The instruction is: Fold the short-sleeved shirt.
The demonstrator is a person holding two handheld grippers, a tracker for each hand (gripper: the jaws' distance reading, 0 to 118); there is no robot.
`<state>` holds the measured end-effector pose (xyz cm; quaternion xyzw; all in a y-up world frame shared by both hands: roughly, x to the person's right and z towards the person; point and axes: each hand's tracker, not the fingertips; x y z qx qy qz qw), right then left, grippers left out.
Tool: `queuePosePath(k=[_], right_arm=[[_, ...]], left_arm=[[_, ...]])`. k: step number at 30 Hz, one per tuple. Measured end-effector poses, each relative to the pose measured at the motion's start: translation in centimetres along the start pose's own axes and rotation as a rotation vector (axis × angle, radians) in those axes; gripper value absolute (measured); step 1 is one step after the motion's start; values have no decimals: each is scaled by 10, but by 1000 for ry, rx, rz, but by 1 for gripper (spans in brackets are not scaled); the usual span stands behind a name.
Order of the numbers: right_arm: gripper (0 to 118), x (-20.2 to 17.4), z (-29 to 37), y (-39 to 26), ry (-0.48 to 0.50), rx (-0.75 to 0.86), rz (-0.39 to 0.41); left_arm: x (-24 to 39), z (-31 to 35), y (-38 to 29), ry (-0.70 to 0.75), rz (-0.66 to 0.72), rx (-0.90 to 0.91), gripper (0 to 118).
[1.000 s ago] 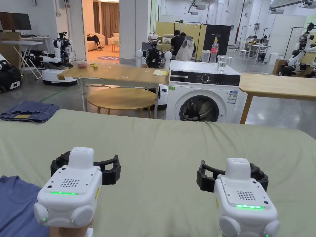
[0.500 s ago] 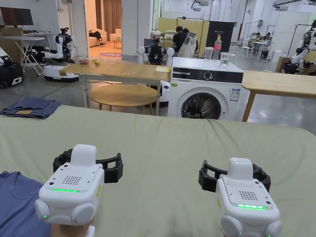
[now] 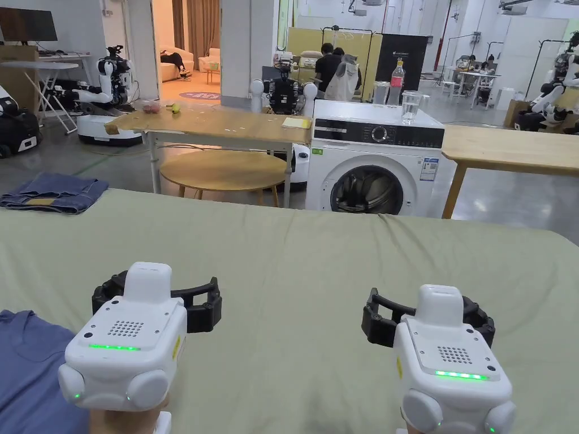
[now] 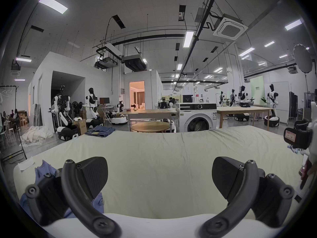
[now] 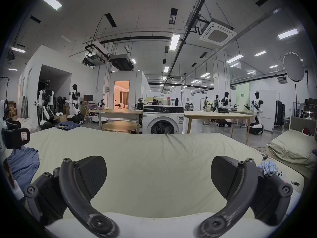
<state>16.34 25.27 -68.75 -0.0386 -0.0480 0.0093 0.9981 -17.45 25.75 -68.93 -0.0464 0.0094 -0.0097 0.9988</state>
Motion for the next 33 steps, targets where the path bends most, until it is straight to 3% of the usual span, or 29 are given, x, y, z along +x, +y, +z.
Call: queuePosePath(k=[33], right_arm=[[118,-3,5,1,-6,-13,5]], left_arm=[[-3,2,3,-5,3,-11,118]])
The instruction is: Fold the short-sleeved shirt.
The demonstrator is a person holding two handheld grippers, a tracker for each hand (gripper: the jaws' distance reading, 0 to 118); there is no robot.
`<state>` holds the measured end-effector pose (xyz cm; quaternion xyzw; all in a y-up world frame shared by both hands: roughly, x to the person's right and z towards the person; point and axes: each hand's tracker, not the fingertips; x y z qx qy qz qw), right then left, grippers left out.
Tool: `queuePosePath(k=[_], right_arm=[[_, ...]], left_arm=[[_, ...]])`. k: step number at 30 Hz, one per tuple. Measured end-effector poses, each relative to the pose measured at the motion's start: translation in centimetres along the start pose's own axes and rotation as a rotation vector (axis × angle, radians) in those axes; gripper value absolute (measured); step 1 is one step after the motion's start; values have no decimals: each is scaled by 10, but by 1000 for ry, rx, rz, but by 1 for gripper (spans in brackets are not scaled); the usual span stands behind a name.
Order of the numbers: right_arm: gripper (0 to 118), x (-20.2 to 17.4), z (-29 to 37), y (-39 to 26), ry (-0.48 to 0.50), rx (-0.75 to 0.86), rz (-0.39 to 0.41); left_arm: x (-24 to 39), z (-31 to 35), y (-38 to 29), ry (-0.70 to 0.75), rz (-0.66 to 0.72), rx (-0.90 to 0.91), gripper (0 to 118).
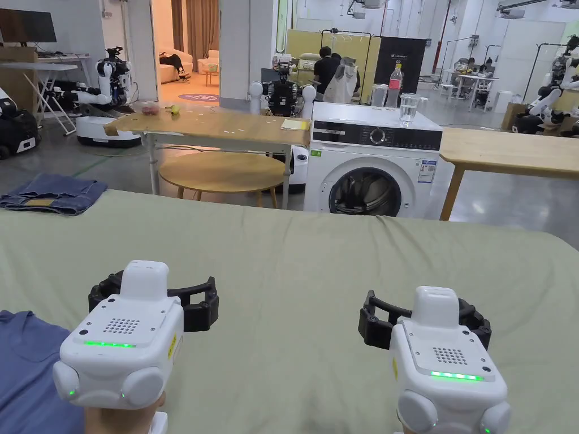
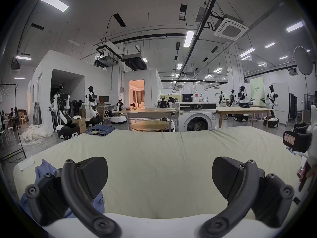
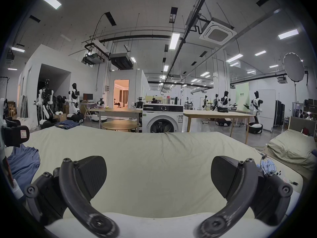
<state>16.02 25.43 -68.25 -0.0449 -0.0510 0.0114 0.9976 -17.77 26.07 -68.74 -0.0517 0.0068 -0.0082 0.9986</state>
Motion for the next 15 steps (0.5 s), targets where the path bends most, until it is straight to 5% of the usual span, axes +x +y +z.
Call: queuePosePath(k=[15], right_arm=[[118,-2,0,2,8,-3,1]], left_arm=[[0,0,1,-5,9,0,118]])
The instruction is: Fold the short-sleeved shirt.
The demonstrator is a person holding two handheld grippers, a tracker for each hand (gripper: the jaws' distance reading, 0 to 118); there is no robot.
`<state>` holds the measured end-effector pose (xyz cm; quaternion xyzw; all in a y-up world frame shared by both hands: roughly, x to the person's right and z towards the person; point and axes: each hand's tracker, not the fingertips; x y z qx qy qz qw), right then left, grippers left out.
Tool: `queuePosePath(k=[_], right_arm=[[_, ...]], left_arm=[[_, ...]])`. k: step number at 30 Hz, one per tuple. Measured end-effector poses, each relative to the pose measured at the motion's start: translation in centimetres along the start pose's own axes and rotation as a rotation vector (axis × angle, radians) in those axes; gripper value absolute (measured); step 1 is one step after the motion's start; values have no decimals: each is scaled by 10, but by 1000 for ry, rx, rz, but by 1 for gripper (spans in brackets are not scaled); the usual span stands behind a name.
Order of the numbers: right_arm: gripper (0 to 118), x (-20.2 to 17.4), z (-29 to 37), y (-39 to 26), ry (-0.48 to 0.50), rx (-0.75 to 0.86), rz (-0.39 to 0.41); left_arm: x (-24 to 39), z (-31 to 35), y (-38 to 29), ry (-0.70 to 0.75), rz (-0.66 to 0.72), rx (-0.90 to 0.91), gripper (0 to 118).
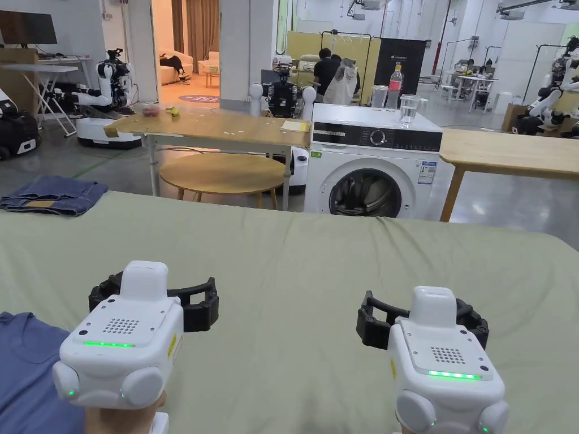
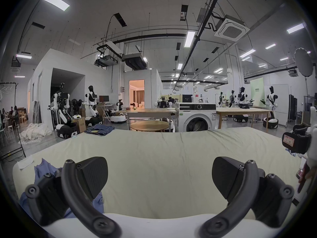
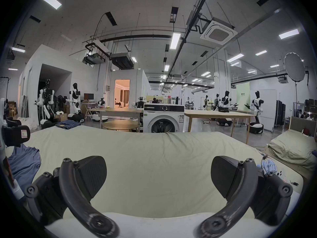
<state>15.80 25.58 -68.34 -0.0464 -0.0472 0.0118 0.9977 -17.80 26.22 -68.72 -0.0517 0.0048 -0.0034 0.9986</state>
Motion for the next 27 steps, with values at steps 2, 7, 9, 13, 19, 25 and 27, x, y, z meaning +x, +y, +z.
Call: queuePosePath(k=[2,7,9,13,19,25,27], right_arm=[[118,0,0,0,2,-1,3],[118,0,-1,0,0,-5,-3],[118,0,-1,0,4,-7,-6],[118,0,0,0,5,-2,-1],[118,-1,-1,0,5,-5,0],[118,-1,-1,0,4,-6,-2],[118,-1,-1,0,3,-8,-5]], left_arm=[[0,0,0,-1,-4,0,118],[1,-1,1,-4,-6,3,118],[1,-1,1,-5,-5,4,118],[2,0,1,-4,-1,1,118],[2,0,2,-1,-5,4,118],[0,1,3,2,-6,9,118],[0,2,4,4,-7,8,118]])
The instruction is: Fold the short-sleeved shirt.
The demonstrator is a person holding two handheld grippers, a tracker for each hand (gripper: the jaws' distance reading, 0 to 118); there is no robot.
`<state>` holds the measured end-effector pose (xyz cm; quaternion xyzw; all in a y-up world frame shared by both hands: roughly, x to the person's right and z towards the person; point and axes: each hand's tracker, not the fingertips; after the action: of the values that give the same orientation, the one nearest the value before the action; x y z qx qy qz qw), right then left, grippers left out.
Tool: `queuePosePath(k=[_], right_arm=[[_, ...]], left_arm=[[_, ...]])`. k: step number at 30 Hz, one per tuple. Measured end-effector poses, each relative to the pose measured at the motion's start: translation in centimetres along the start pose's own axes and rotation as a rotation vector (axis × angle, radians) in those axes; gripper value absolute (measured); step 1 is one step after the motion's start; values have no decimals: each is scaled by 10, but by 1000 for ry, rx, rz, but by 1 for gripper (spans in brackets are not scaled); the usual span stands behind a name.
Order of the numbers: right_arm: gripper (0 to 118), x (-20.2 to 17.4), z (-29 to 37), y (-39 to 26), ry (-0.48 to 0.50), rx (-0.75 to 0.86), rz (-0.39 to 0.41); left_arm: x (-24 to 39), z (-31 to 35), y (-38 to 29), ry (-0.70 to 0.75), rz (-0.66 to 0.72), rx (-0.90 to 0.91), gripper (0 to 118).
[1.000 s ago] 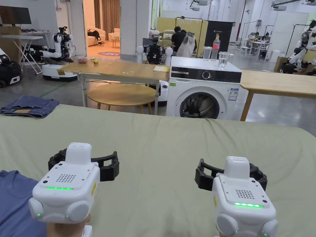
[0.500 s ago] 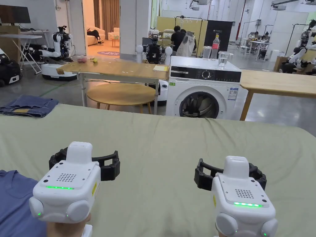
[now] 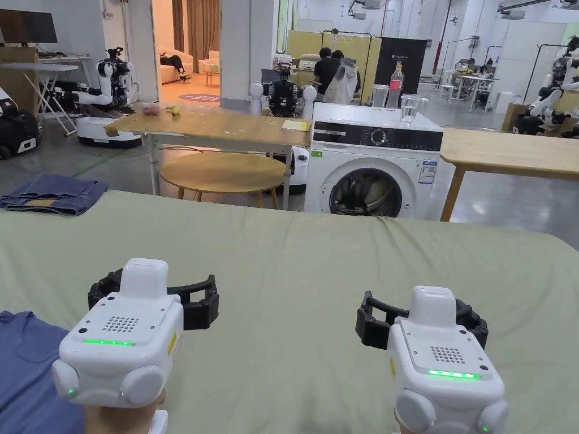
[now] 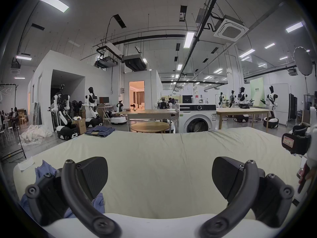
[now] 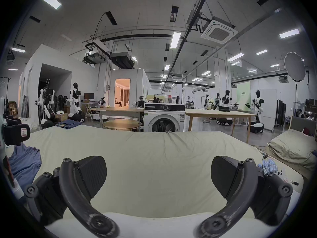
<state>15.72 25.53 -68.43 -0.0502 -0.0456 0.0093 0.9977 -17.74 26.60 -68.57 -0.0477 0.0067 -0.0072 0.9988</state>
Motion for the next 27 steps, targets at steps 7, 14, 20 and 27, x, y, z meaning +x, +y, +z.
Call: queuePosePath(k=[7,14,20,27], right_arm=[[118,1,1,0,0,1,-5],[91,-1,3,1,-10,13,-9],[5,-2,6,3,-22,31,-12],[0,0,12,8,-10,66,-33]], left_arm=[[-1,0,-1,0,5,-3,118],[0,4,-1,8,7,28,109],[-1,5,2,-7,26,31,31],[0,10,2,2,-7,62,0]])
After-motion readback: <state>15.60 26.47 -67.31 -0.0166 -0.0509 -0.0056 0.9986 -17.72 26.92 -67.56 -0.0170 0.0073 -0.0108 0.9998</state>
